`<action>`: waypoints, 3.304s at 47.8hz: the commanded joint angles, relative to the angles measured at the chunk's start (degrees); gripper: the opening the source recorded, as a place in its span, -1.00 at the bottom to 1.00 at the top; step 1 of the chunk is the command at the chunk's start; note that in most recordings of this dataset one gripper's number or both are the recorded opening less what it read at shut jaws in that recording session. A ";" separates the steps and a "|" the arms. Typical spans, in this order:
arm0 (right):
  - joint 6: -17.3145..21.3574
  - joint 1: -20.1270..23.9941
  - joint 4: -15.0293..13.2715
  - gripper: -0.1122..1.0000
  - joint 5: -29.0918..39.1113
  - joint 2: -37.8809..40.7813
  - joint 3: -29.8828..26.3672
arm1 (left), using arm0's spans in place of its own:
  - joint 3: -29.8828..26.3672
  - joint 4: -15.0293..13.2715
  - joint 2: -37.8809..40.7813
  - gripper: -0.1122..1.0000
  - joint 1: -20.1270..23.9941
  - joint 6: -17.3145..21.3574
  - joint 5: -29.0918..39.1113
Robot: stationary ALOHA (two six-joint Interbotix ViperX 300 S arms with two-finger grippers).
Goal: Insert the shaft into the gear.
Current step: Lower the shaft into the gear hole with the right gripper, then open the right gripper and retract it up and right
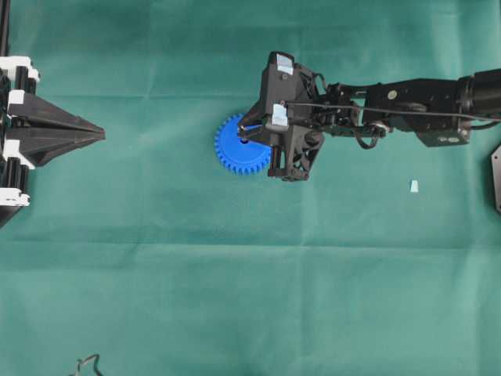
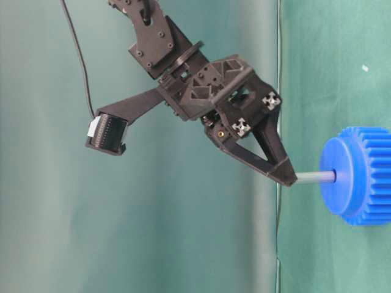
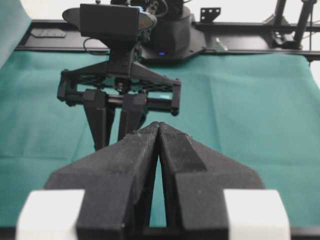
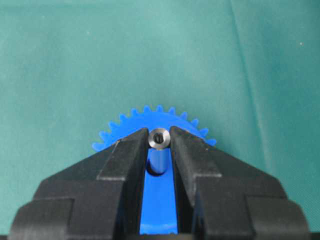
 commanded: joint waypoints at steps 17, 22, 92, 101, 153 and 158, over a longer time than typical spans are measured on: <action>0.18 0.00 0.18 -0.50 -1.05 0.00 -0.09 | -1.49 0.18 0.18 -0.80 0.09 0.00 -0.26; 0.26 -0.09 0.18 -0.50 -1.05 0.00 0.09 | -1.49 0.18 0.18 -0.80 0.09 0.00 -0.26; 0.18 -0.09 0.18 0.92 -5.45 2.37 0.09 | -1.49 0.09 0.18 -0.80 0.09 -0.09 -0.26; 0.18 -0.09 0.18 0.84 -4.75 1.14 -0.09 | -1.49 0.18 0.18 -0.80 0.09 -0.09 -0.26; -0.18 -0.09 -0.18 0.85 -3.96 -31.55 16.96 | -1.67 0.09 -0.09 -0.80 0.09 -0.09 -0.26; -0.18 -0.09 -0.09 0.85 -4.22 -35.77 19.86 | -1.67 0.18 -0.09 -0.80 0.09 -0.09 -0.26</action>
